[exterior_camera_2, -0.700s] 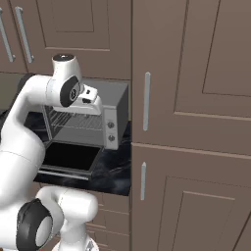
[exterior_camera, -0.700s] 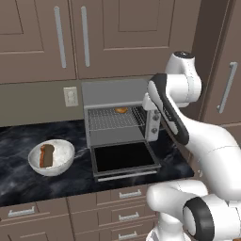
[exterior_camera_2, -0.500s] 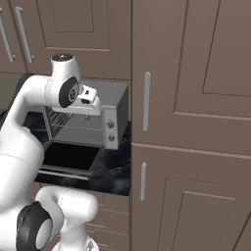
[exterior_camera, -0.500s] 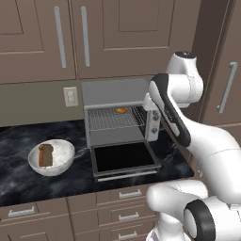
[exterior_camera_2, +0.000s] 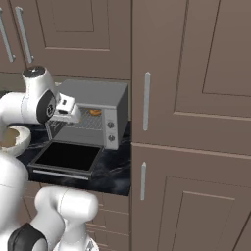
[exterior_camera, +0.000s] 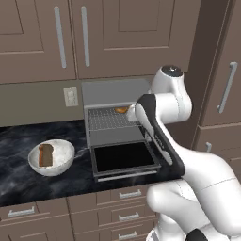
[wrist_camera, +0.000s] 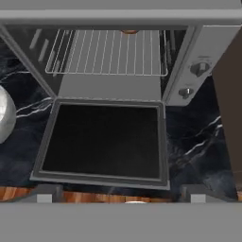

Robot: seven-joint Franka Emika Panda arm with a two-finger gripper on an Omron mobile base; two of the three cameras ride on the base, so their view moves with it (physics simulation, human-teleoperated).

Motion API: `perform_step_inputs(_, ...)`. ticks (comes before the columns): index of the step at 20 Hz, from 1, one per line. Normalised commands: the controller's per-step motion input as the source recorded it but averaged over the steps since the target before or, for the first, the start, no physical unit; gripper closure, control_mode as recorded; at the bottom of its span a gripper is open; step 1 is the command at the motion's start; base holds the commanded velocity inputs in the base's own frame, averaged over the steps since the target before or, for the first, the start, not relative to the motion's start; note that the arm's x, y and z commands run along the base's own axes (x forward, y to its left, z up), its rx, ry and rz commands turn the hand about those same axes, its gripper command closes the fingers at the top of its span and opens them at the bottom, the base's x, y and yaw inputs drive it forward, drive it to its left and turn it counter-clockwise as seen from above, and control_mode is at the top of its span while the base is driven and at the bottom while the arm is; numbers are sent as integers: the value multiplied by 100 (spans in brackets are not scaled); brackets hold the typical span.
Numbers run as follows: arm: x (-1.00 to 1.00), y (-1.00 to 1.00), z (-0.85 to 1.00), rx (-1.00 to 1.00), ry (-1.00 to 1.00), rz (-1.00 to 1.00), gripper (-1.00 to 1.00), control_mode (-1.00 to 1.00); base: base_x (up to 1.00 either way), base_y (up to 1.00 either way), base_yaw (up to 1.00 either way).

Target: Pick up the heated bread from the toaster oven and place it in the bowl. Then move the bread bowl to the dining counter.

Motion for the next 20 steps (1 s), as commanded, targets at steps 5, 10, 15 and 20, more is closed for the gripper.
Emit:
perform_step_inputs(5, 0, 59, -23, 5, -16, 0, -100, -100, 0, 0, 0)
perform_step_inputs(10, 15, 52, -20, 0, -12, 0, -100, -100, 0, 0, 0)
perform_step_inputs(15, 20, 36, -24, 0, -6, 0, -100, -100, 0, 0, 0)
perform_step_inputs(20, 26, 8, -18, 0, -2, 0, -100, -100, 0, 0, 0)
